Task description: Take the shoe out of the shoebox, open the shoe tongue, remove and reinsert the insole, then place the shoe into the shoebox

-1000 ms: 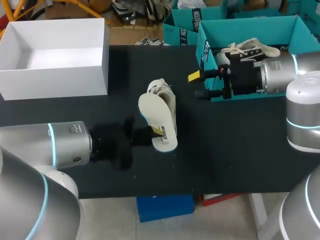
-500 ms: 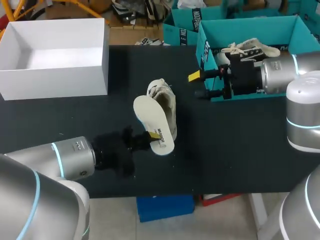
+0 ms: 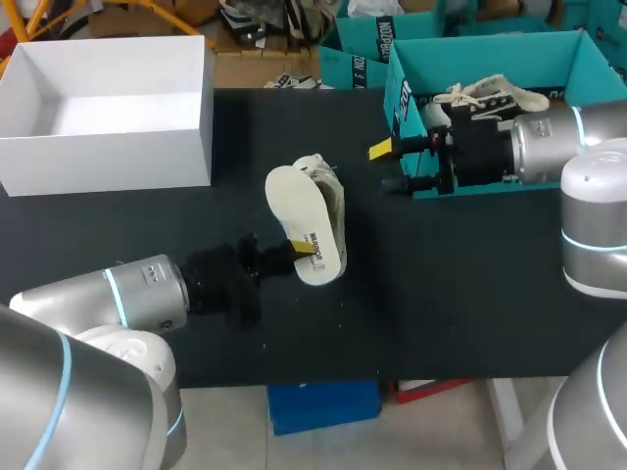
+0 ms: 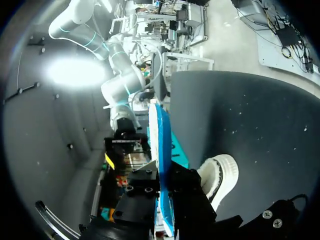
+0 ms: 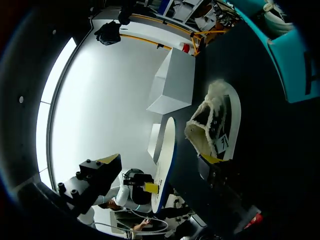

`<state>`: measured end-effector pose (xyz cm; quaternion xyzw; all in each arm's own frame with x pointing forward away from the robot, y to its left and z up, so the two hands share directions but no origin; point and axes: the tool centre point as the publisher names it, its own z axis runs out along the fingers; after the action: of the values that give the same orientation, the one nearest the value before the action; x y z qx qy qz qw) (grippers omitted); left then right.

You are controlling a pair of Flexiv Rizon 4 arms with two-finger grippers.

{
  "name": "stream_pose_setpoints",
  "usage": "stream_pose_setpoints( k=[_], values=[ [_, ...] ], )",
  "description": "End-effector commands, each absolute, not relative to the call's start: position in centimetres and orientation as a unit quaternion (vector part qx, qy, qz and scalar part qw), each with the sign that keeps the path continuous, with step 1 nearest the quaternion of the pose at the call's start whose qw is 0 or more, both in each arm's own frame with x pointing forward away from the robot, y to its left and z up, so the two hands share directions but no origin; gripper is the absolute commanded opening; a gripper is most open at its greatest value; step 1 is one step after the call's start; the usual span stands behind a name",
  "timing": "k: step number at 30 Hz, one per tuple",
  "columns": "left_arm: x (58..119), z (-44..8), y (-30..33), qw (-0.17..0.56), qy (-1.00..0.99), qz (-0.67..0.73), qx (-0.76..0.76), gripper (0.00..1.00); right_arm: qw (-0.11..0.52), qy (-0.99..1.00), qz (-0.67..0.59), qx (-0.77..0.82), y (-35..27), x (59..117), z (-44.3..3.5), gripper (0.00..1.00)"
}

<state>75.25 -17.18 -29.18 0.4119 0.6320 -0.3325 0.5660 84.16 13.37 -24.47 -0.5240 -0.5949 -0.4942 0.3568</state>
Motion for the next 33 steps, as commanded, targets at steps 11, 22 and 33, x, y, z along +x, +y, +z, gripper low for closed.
stream_pose_setpoints(
  k=[11, 22, 33],
  values=[
    [77.28, -29.26, -18.13, 0.565, 0.642, -0.333, 0.398, 0.0, 0.356, -0.594, -0.495, -0.525, 13.55, 84.17, -24.58, 1.0],
    [77.28, -29.26, -18.13, 0.565, 0.642, -0.333, 0.398, 0.0, 0.356, -0.594, -0.495, -0.525, 13.55, 84.17, -24.58, 1.0],
    [77.28, -29.26, -18.13, 0.565, 0.642, -0.333, 0.398, 0.0, 0.356, -0.594, -0.495, -0.525, 13.55, 84.17, -24.58, 1.0]
  ],
)
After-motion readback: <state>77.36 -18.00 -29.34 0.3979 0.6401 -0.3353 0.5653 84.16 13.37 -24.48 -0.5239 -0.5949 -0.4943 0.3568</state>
